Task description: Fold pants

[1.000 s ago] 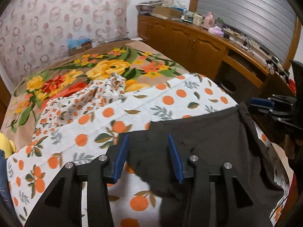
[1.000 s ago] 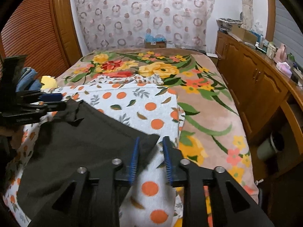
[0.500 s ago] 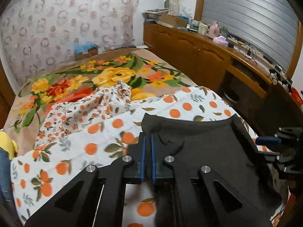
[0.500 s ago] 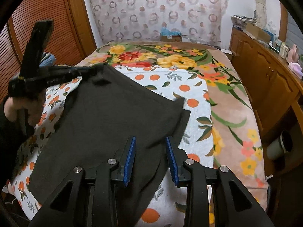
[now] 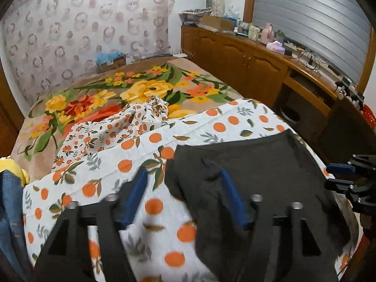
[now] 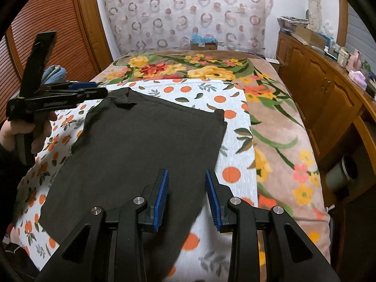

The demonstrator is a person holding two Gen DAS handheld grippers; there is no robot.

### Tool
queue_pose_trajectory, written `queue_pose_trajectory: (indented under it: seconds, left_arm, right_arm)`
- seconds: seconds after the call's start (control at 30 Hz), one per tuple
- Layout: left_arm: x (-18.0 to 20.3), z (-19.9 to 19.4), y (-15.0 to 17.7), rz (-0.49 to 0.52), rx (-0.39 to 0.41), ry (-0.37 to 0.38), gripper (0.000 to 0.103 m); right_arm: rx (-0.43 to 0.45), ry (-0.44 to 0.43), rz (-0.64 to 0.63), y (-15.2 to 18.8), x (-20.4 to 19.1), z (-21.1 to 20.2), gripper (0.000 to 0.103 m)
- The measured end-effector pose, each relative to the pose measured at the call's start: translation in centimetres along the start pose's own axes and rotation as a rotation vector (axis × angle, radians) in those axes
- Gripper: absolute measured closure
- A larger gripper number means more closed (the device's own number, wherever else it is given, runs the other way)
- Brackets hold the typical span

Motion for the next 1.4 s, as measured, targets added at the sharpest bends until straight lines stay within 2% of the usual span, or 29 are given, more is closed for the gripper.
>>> queue_pose_trajectory:
  seconds: [0.2, 0.7, 1.0, 1.1, 1.17, 1.2, 1.33, 1.4]
  left_arm:
    - [0.3, -4.0, 2.9, 0.01, 0.033, 0.008, 0.031]
    - [3.0, -9.6, 12.1, 0.014, 0.005, 0.023, 0.031]
    - [4.9, -11.1, 15.3, 0.002, 0.002, 0.049, 0.031]
    - [5.3, -10.5, 16.0, -0.004, -0.014, 0.047, 0.031]
    - [5.3, -9.6, 16.5, -0.01, -0.025, -0.006, 0.031]
    - [5.4, -9.3, 16.8, -0.008, -0.032, -0.01, 0.031]
    - [5.0, -8.7, 17.3, -0.03, -0.048, 0.021, 0.031]
    - [4.9, -8.7, 17.3, -0.04, -0.046, 0.032, 0.038]
  right_arm:
    - [0.02, 0.007, 0.017, 1.5, -1.4, -2.3, 0.07]
    - [0.044, 0.039, 0.03, 6.0, -4.5, -6.4, 0.07]
    - [0.079, 0.027, 0.071, 8.2, -5.3, -7.9, 0.07]
    - [0.081, 0.022, 0.074, 8.7, -5.5, -8.1, 0.07]
    - [0.085, 0.013, 0.082, 8.8, -5.6, -8.0, 0.07]
    - [0.085, 0.008, 0.086, 8.9, -5.7, -7.9, 0.07]
    - [0.069, -0.008, 0.095, 9.3, -6.0, -7.0, 0.07]
    - [0.066, -0.013, 0.099, 9.3, -6.1, -6.8, 0.07]
Point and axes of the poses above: each gripper's, at about its wrist camera, not at the fingertips, and z roughly the way its jaws point, x to its right, y to its underside, the point moved 2 cm from there along z, roughly the way its jaws point, and after that the axes turned 14 degrees about -z, right-handed, at the moved point
